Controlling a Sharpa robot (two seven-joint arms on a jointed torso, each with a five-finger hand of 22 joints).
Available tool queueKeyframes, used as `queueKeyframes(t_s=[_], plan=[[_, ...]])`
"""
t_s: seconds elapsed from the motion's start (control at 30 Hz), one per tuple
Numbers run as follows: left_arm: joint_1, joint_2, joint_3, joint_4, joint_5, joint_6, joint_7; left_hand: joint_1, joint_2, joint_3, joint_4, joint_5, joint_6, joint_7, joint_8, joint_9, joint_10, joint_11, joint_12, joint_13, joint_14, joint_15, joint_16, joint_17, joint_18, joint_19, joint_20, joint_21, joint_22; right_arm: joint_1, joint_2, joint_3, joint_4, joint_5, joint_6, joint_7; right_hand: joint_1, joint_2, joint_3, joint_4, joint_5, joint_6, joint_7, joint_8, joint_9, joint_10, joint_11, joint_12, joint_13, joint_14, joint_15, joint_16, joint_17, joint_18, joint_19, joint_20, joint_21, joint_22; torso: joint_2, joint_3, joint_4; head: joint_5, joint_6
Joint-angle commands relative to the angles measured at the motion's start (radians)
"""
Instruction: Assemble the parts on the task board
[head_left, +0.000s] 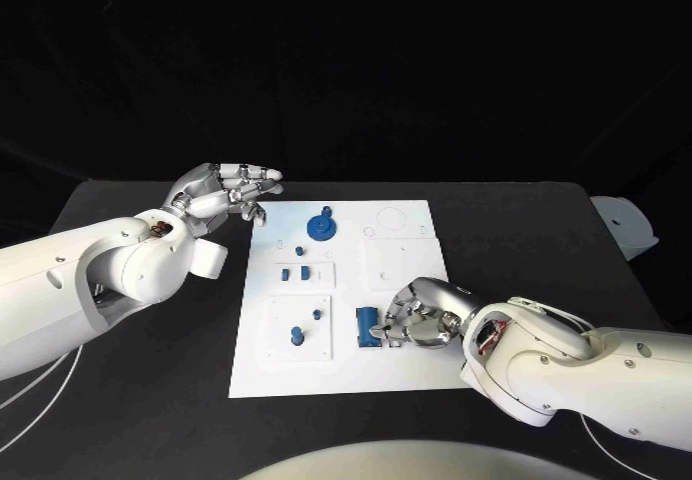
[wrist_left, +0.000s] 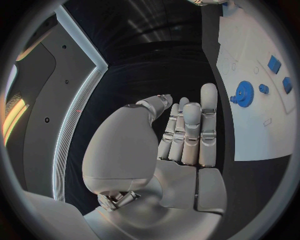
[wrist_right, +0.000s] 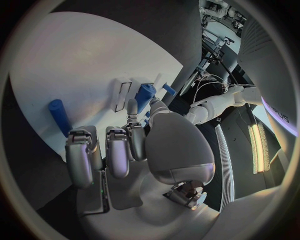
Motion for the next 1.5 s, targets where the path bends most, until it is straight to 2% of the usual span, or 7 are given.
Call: queueKeyframes(t_s=[0.03,0.3,0.37,0.83,1.2,1.5], plan=[[0.0,0.001,0.0,0.002,0.003,0.014,0.006,-0.009,0.001,-0.005,0.0,-0.001,-0.007,-0.001,0.005,-0.001,-0.006,-0.001,0.006,0.001,-0.005,-0.002,0.003,0.001,0.015,0.003,0.005,-0.004,-0.001,-0.001,0.001,0.0,0.002,-0.018,0.014,0.008,0.003,-0.009,-0.005,0.0,0.006,0.006,-0.002,0.001,-0.001,0.025,-0.007,0.005,0.146,0.097,-0.006,0.004,0.215,-0.007,0.105,-0.008,0.005,0.263,0.0,-0.0005,0.0007,-0.001,0.0],[0.0,0.0,0.0,0.002,0.003,0.013,0.006,-0.009,0.001,-0.005,0.0,-0.001,-0.007,-0.001,0.005,-0.001,-0.006,-0.001,0.006,0.001,-0.005,-0.002,0.003,0.001,0.015,0.003,0.005,-0.004,-0.001,-0.001,-0.007,0.0,0.0,-0.018,-0.002,0.023,0.009,-0.015,-0.009,-0.001,0.009,0.006,-0.002,0.0,-0.002,0.024,-0.007,0.003,0.145,0.096,-0.006,0.004,0.214,-0.007,0.105,-0.008,0.005,0.263,0.0,-0.0015,0.0007,-0.002,-0.002],[0.0,0.0,0.0,0.002,0.003,0.013,0.006,-0.009,0.001,-0.005,0.0,-0.001,-0.007,-0.001,0.005,-0.001,-0.006,-0.001,0.006,0.001,-0.005,-0.002,0.003,0.001,0.015,0.003,0.005,-0.004,-0.001,0.0,-0.008,0.0,0.002,-0.015,-0.002,0.031,0.013,-0.018,-0.01,-0.002,0.009,0.006,-0.002,0.0,-0.003,0.025,-0.007,0.004,0.146,0.097,-0.006,0.004,0.215,-0.007,0.105,-0.008,0.005,0.263,0.0,-0.0005,0.0005,0.0,-0.002],[0.0,0.001,0.0,0.001,0.003,0.013,0.005,-0.009,0.001,-0.005,0.0,-0.001,-0.007,-0.001,0.005,-0.001,-0.006,-0.001,0.006,0.001,-0.005,-0.002,0.003,0.001,0.015,0.003,0.005,-0.004,-0.001,0.0,-0.008,0.0,0.011,0.005,0.054,0.054,0.023,-0.029,-0.021,-0.001,-0.01,0.009,-0.002,0.0,-0.005,0.025,-0.007,0.004,0.147,0.097,-0.006,0.005,0.216,-0.007,0.105,-0.008,0.005,0.263,0.0,-0.0011,-0.0001,0.0,-0.004],[0.0,0.0,0.0,0.002,0.003,0.013,0.005,-0.009,0.001,-0.005,0.0,-0.001,-0.007,-0.001,0.005,-0.001,-0.006,-0.001,0.006,0.001,-0.005,-0.002,0.003,0.001,0.015,0.003,0.005,-0.004,-0.001,0.0,-0.004,0.0,0.0,0.006,0.065,0.048,0.026,-0.028,-0.022,-0.001,-0.012,0.01,-0.003,0.0,-0.005,0.027,-0.008,0.007,0.149,0.097,-0.006,0.005,0.216,-0.007,0.105,-0.008,0.005,0.263,0.0,-0.0015,0.0012,0.0,-0.004],[0.0,0.0,0.0,0.002,0.003,0.013,0.005,-0.009,0.001,-0.005,0.0,-0.001,-0.007,-0.001,0.005,-0.001,-0.006,-0.001,0.006,0.001,-0.005,-0.002,0.003,0.001,0.015,0.003,0.005,-0.004,-0.001,0.0,0.005,0.0,-0.013,-0.003,0.057,0.034,0.04,-0.018,-0.019,-0.001,-0.013,0.015,-0.005,0.002,-0.005,0.029,-0.009,0.011,0.151,0.097,-0.007,0.005,0.217,-0.007,0.105,-0.009,0.005,0.263,0.0,-0.0015,0.0014,0.002,-0.007]])
